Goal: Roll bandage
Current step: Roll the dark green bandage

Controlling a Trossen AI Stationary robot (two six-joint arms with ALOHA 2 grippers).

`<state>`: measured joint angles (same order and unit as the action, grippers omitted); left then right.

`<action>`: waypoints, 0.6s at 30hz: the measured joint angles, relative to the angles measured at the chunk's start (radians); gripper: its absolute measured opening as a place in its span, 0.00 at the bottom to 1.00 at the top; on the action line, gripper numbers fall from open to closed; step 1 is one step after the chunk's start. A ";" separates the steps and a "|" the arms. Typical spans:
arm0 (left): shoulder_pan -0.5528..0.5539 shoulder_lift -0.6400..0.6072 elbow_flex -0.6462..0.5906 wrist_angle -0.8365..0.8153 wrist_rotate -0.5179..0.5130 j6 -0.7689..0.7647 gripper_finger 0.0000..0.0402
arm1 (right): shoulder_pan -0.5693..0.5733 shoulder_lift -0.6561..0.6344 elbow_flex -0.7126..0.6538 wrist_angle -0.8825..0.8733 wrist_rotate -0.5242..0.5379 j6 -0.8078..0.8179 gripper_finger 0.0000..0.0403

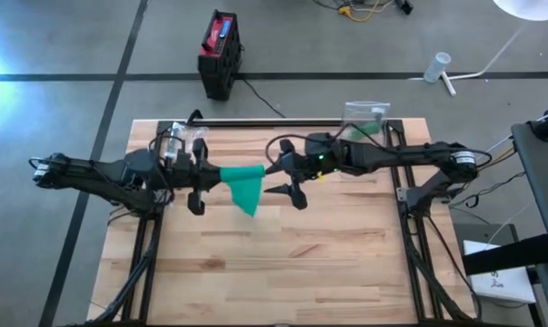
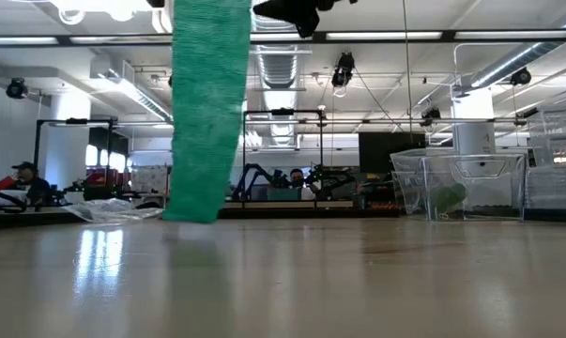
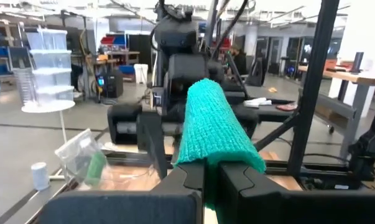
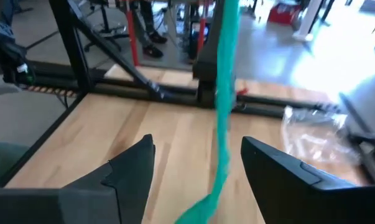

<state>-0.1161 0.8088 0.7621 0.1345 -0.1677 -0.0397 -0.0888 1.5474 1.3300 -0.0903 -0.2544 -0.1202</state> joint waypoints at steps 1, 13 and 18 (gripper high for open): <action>0.000 0.004 0.010 -0.012 0.000 -0.003 0.00 | 0.000 0.014 -0.001 0.000 -0.006 0.011 0.57; 0.000 0.006 0.030 -0.059 -0.002 -0.021 0.00 | 0.031 0.145 -0.004 0.261 0.111 0.070 0.57; 0.000 -0.014 0.030 -0.057 -0.002 0.004 0.00 | 0.065 0.172 -0.007 0.280 0.248 0.030 0.48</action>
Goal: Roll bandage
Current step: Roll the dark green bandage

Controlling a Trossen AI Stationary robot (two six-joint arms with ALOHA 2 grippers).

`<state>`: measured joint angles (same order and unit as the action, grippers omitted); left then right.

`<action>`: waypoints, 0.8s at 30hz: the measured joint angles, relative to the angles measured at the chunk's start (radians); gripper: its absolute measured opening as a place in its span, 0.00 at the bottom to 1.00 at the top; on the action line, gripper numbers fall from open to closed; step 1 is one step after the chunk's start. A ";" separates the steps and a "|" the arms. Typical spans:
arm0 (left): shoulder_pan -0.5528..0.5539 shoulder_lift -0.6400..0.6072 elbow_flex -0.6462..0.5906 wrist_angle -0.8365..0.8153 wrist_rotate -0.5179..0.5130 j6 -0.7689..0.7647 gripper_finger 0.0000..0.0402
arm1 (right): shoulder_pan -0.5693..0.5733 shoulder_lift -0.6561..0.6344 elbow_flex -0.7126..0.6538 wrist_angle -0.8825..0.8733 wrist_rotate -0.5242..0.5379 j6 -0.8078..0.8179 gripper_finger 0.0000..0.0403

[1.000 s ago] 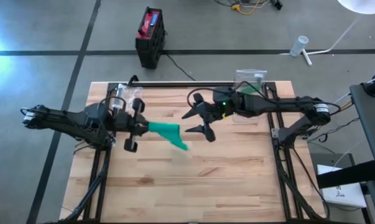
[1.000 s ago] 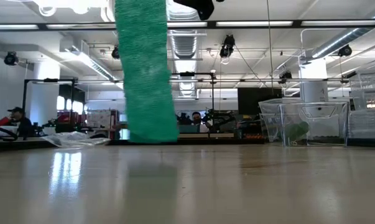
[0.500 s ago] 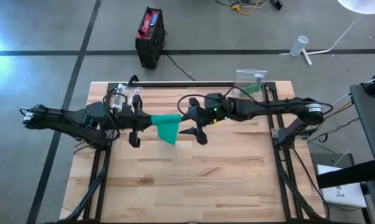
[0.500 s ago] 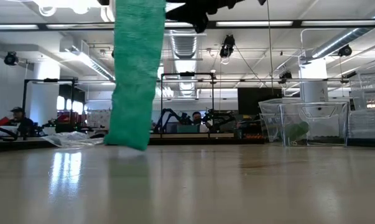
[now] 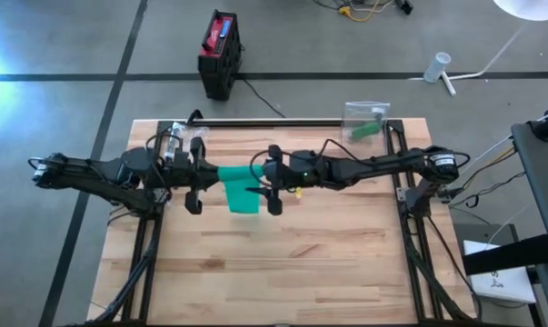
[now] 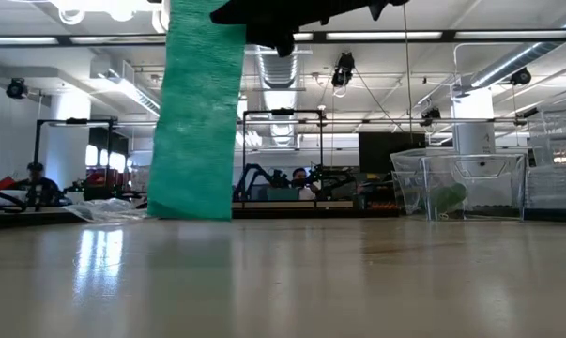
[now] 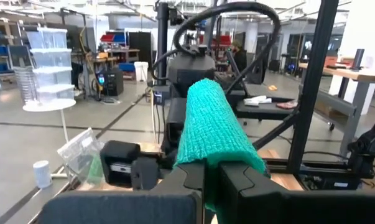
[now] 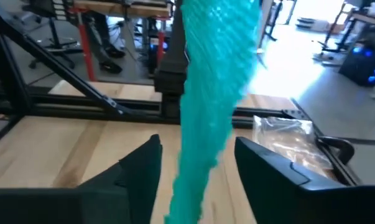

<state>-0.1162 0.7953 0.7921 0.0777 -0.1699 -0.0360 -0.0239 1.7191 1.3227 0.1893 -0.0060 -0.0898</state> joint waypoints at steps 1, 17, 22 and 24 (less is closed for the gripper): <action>0.000 -0.003 0.000 -0.007 0.000 0.000 0.00 | 0.003 0.000 -0.001 0.001 0.009 -0.002 0.46; 0.000 0.064 -0.002 0.017 0.091 0.050 0.00 | 0.000 -0.006 0.012 0.029 0.114 -0.179 0.04; 0.000 0.078 -0.003 0.027 0.109 0.050 0.00 | -0.001 -0.013 0.022 0.023 0.170 -0.259 0.01; 0.000 0.079 -0.003 0.028 0.122 0.049 0.00 | -0.001 -0.017 0.025 0.021 0.196 -0.286 0.01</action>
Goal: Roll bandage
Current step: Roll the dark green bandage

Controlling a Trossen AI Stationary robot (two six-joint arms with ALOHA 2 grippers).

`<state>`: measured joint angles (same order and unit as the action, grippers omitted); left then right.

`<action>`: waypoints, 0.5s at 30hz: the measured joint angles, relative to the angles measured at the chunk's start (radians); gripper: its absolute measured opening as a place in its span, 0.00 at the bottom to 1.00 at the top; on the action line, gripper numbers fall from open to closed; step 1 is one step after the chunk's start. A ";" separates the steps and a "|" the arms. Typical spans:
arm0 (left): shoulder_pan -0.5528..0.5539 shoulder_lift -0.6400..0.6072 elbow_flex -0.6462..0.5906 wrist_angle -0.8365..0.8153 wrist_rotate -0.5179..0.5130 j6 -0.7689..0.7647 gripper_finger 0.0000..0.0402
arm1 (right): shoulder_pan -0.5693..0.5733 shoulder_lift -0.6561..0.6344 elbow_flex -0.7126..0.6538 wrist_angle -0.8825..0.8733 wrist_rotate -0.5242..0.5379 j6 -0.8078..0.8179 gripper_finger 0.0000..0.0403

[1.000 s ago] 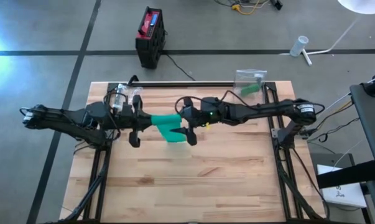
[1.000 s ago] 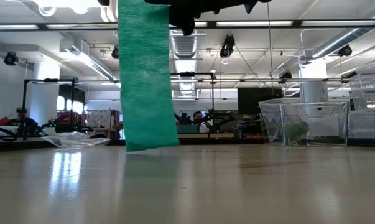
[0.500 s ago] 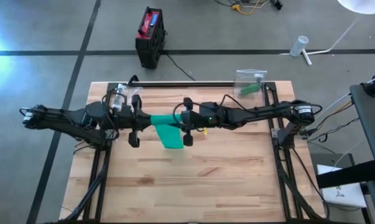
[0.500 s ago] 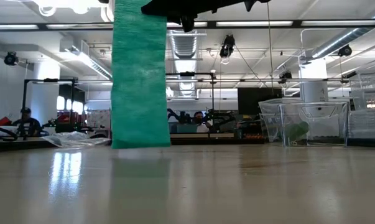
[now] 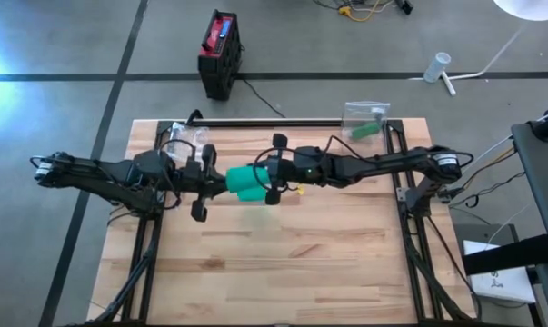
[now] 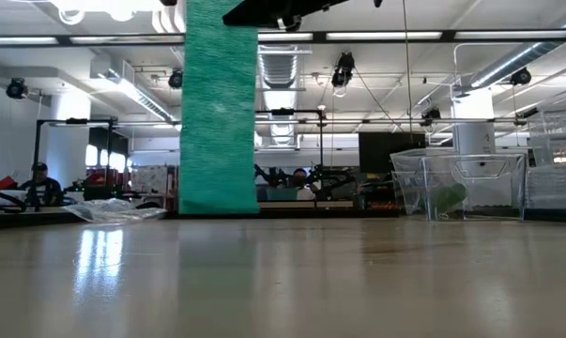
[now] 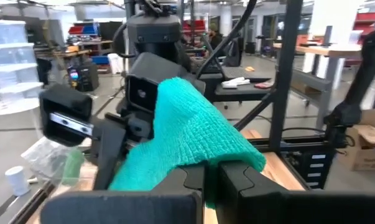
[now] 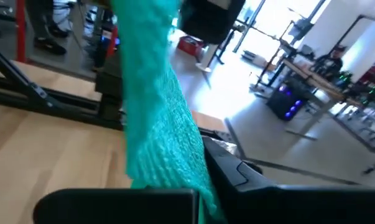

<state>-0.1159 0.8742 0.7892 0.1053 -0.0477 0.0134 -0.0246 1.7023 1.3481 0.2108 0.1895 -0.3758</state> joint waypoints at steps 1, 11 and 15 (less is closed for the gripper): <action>0.000 0.000 0.000 0.001 0.016 0.000 0.00 | 0.000 -0.005 0.000 -0.005 0.007 -0.010 0.01; -0.001 0.002 -0.001 0.007 0.044 0.021 0.00 | 0.005 -0.069 0.000 -0.088 0.015 -0.042 0.00; -0.001 0.035 -0.001 0.043 0.098 0.026 0.00 | 0.005 -0.070 0.000 -0.091 0.013 -0.062 0.00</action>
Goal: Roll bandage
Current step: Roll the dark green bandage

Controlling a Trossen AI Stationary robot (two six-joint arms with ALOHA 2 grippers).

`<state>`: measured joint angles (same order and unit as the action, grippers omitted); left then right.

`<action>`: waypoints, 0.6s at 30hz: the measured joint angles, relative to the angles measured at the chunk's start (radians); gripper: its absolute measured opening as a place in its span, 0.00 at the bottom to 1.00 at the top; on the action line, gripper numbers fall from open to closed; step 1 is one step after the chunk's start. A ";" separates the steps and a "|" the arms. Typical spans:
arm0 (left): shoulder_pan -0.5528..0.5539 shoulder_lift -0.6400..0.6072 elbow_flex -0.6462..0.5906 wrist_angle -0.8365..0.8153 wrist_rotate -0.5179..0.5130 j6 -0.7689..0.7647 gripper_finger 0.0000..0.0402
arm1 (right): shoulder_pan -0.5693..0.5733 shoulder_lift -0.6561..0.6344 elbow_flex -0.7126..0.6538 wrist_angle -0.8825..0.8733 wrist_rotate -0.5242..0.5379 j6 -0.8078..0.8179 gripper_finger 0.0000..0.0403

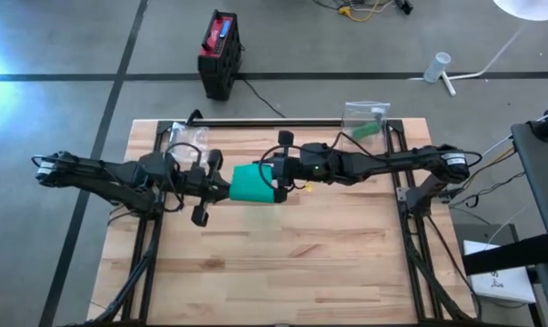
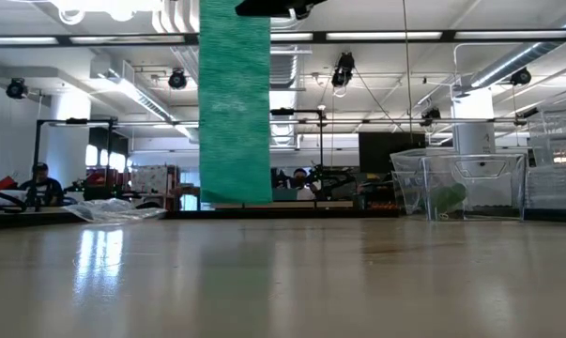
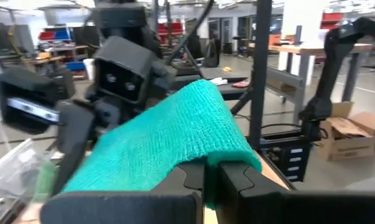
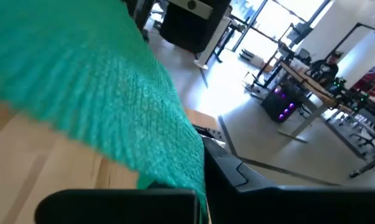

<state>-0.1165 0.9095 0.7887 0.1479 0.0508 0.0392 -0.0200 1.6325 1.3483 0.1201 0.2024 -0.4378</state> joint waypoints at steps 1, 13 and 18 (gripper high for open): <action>0.000 0.011 0.000 0.009 0.015 0.000 0.00 | 0.000 0.000 0.000 -0.005 0.000 -0.006 0.00; 0.001 0.103 0.000 0.127 0.119 0.009 0.00 | -0.012 0.000 -0.001 -0.064 0.000 0.001 0.00; 0.001 0.155 0.000 0.182 0.143 0.008 0.00 | -0.013 0.000 -0.002 -0.064 0.000 0.005 0.00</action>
<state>-0.1154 1.0650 0.7883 0.3304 0.1936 0.0475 -0.0334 1.6321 1.3460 0.0563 0.2020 -0.4325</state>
